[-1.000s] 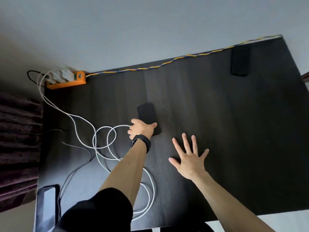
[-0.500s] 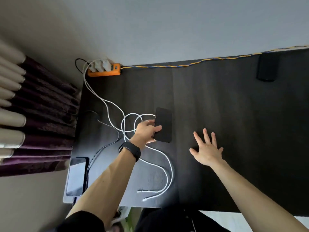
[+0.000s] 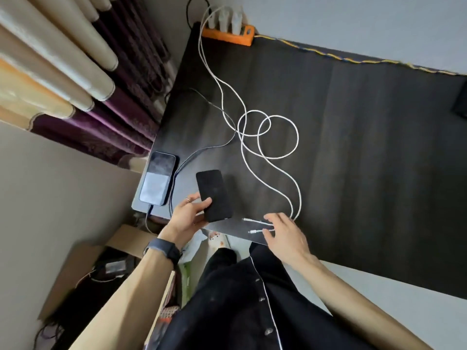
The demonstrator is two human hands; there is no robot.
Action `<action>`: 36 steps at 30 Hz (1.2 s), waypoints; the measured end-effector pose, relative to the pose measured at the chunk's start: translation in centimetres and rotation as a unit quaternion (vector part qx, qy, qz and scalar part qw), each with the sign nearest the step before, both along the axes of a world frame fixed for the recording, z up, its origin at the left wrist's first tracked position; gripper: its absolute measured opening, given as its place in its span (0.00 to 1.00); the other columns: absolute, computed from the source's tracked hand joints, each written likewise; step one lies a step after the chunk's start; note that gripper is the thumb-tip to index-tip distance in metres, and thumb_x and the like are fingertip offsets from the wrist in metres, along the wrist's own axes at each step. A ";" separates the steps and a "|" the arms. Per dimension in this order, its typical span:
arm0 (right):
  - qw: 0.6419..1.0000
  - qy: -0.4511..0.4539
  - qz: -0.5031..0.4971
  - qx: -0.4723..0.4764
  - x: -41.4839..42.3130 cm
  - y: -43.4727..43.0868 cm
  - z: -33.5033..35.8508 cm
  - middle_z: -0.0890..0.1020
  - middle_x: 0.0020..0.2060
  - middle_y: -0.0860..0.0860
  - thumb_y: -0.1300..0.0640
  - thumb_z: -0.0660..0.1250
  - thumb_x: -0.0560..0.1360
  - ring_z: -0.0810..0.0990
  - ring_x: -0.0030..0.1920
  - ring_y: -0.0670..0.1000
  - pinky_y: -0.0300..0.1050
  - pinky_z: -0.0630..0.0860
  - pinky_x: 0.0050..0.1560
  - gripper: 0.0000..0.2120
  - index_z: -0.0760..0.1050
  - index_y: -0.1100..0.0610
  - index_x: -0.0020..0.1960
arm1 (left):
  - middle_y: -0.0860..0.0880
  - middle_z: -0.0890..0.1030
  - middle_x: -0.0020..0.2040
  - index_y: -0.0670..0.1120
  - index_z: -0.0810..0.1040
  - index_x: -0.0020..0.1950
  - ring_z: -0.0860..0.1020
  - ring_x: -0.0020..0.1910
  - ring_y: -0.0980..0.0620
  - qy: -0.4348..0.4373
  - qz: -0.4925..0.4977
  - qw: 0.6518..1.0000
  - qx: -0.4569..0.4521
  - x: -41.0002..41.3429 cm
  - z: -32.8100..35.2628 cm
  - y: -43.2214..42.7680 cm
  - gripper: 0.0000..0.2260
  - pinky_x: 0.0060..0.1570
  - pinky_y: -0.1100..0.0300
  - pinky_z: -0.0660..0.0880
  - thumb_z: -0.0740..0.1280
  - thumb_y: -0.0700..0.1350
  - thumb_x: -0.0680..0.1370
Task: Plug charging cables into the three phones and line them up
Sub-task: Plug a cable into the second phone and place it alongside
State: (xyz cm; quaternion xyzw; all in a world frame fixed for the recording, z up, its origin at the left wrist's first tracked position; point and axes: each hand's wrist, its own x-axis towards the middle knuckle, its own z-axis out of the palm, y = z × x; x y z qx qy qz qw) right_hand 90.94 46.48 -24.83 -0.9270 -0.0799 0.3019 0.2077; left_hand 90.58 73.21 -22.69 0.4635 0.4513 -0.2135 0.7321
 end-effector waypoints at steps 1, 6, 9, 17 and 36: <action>1.000 0.010 0.012 -0.027 -0.6 0.5 -0.4 0.75 0.61 0.47 0.49 0.64 0.79 0.77 0.61 0.54 0.51 0.76 0.55 0.17 0.70 0.49 0.67 | 0.42 0.84 0.57 0.44 0.78 0.63 0.85 0.49 0.44 0.006 0.003 1.000 0.000 -0.9 -0.4 0.2 0.14 0.44 0.55 0.81 0.69 0.38 0.78; 0.991 0.014 0.035 -0.127 -1.7 2.6 -2.0 0.72 0.56 0.52 0.49 0.62 0.81 0.80 0.54 0.58 0.55 0.78 0.47 0.12 0.68 0.52 0.61 | 0.41 0.85 0.48 0.44 0.74 0.60 0.84 0.38 0.42 0.044 -0.009 0.997 0.061 -3.3 -2.7 1.0 0.13 0.45 0.46 0.77 0.69 0.35 0.77; 0.991 0.012 0.012 -0.133 -1.6 2.9 -2.3 0.73 0.53 0.53 0.50 0.60 0.82 0.80 0.52 0.60 0.55 0.77 0.46 0.08 0.69 0.54 0.56 | 0.39 0.84 0.52 0.48 0.75 0.61 0.83 0.42 0.38 0.060 -0.050 0.990 0.116 -3.2 -5.0 1.8 0.16 0.49 0.41 0.81 0.72 0.39 0.75; 0.992 -0.074 -0.100 -0.003 -2.2 2.8 -0.9 0.77 0.51 0.42 0.52 0.66 0.79 0.82 0.46 0.49 0.47 0.78 0.46 0.02 0.77 0.48 0.49 | 0.45 0.82 0.60 0.47 0.76 0.68 0.78 0.61 0.45 0.017 -0.238 0.901 0.362 -1.4 -6.9 2.4 0.22 0.65 0.53 0.73 0.70 0.45 0.73; 0.904 -0.073 -0.315 0.281 1.2 5.2 8.8 0.84 0.40 0.43 0.58 0.68 0.78 0.82 0.42 0.42 0.34 0.75 0.47 0.06 0.83 0.51 0.47 | 0.51 0.86 0.50 0.50 0.83 0.60 0.80 0.40 0.58 -0.187 -0.255 0.944 0.097 5.3 4.7 -1.6 0.13 0.45 0.63 0.74 0.71 0.50 0.77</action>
